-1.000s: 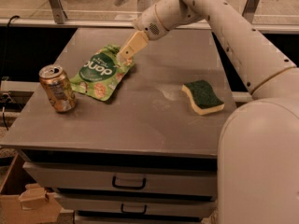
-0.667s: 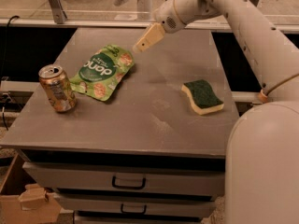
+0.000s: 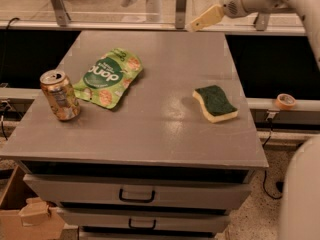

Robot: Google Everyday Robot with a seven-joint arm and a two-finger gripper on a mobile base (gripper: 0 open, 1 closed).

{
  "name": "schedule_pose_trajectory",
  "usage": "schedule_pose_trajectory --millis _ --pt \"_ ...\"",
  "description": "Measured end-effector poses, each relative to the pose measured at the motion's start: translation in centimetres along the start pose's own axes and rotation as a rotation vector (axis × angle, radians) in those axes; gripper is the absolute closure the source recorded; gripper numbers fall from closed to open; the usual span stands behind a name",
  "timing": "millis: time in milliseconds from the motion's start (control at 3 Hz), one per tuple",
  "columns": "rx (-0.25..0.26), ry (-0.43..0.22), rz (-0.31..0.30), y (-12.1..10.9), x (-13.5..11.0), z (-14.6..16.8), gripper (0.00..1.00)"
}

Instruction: Move green rice chip bag near orange can

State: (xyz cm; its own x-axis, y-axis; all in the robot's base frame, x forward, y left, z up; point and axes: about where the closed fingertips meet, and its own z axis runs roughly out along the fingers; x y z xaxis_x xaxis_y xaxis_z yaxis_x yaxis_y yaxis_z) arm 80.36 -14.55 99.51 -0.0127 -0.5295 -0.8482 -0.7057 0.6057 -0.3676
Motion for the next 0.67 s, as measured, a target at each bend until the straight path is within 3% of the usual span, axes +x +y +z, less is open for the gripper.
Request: schedule_pose_trajectory --millis 333,667 --pt "0.235 -0.043 -0.017 -6.2 0.1 -8.0 0.00" --pt "0.330 -0.080 -0.017 -8.6 -0.3 -9.8 0.00"
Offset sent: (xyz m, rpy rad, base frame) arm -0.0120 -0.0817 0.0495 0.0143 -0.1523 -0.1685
